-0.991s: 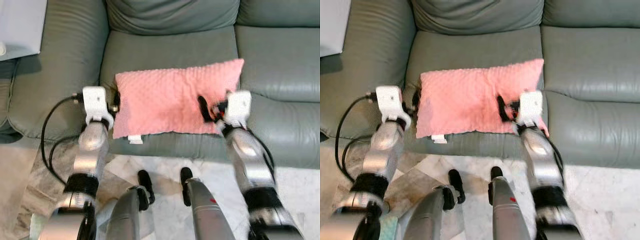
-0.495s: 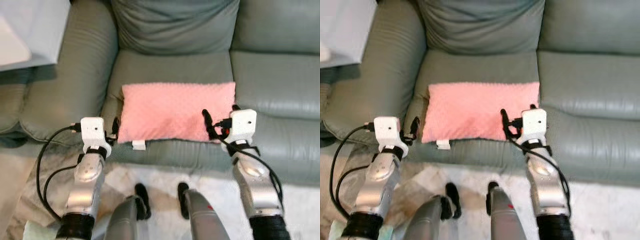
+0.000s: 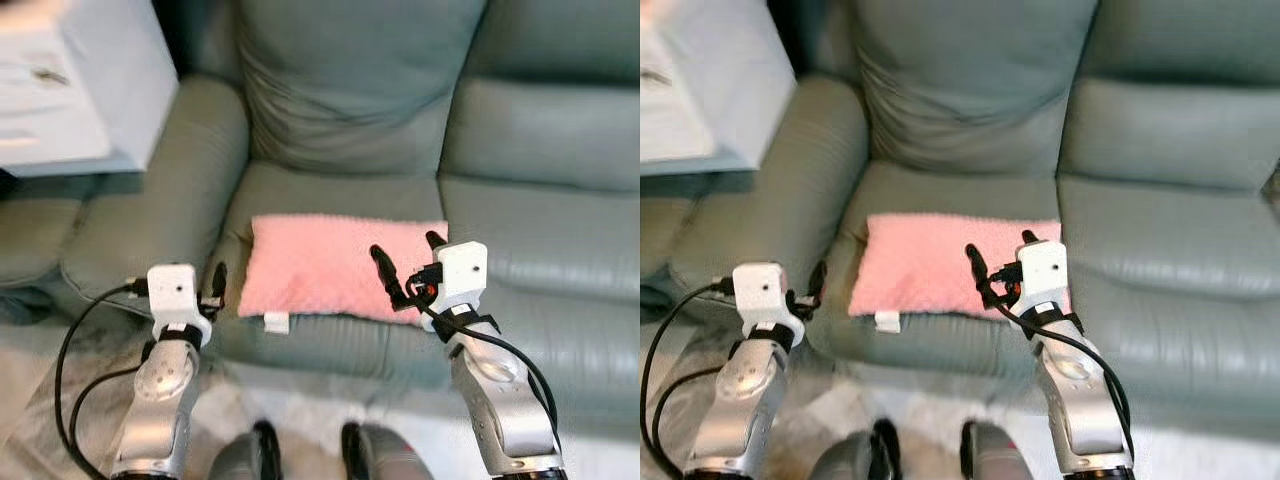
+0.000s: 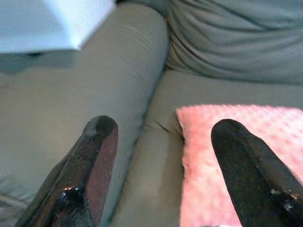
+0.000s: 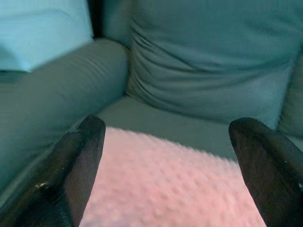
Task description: Move the pillow to the sofa
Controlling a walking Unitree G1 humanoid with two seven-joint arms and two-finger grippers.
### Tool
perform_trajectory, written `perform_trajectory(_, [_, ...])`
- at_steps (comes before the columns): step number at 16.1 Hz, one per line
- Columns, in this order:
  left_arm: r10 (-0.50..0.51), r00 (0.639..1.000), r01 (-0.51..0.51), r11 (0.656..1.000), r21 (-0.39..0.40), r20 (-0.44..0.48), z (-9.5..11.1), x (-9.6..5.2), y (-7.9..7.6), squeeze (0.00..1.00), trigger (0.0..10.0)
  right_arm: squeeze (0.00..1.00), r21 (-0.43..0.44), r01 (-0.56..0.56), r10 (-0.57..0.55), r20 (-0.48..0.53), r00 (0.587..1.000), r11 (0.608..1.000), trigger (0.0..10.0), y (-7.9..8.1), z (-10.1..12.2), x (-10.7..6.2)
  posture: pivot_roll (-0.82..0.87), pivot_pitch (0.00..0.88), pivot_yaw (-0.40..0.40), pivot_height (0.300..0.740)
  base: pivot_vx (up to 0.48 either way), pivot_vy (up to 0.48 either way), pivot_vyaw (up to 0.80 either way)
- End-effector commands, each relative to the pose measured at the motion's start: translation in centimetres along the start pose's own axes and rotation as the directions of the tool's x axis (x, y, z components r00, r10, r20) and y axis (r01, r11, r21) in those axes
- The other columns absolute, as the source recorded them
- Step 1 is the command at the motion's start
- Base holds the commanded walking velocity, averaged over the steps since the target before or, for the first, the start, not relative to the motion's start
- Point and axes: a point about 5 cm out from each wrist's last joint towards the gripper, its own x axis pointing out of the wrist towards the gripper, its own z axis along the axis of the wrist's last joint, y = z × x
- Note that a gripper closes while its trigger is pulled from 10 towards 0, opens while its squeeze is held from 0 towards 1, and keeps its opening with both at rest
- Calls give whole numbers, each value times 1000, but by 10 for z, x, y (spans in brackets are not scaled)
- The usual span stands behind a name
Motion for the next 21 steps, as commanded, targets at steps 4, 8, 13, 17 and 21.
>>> perform_trajectory(4, [-68, 996, 67, 997, 35, 48, 9, -10, -13, 0, 10000, 0, 0, -52, 52, 1, 999, 999, 10000, 7, 2, 2, -53, 90, -24, 740, 0, 0, 0])
perform_trajectory(8, [-22, 998, 21, 1000, 19, 55, 7, -23, -9, 0, 10000, 0, -2, -49, 49, -4, 999, 999, 10000, 4, 5, 5, -28, 107, -66, 740, 0, 0, 0])
perform_trajectory(13, [-68, 994, 63, 996, 61, 86, 19, -16, -18, 0, 10000, 0, 3, -33, 33, 6, 999, 999, 10000, 3, 7, 13, -34, 104, -48, 740, 0, 0, 0])
perform_trajectory(17, [-48, 997, 46, 999, 20, 65, 18, -9, -20, 0, 10000, 0, -9, 9, -9, 4, 1000, 1000, 10000, -2, 7, 7, -85, 91, -31, 740, 0, 0, 0])
perform_trajectory(21, [-20, 998, 19, 1000, 23, 51, 21, 0, -13, 0, 10000, 0, -6, 26, -26, 9, 1000, 1000, 10000, 1, 4, 6, -97, 67, 12, 740, 0, 0, 0])
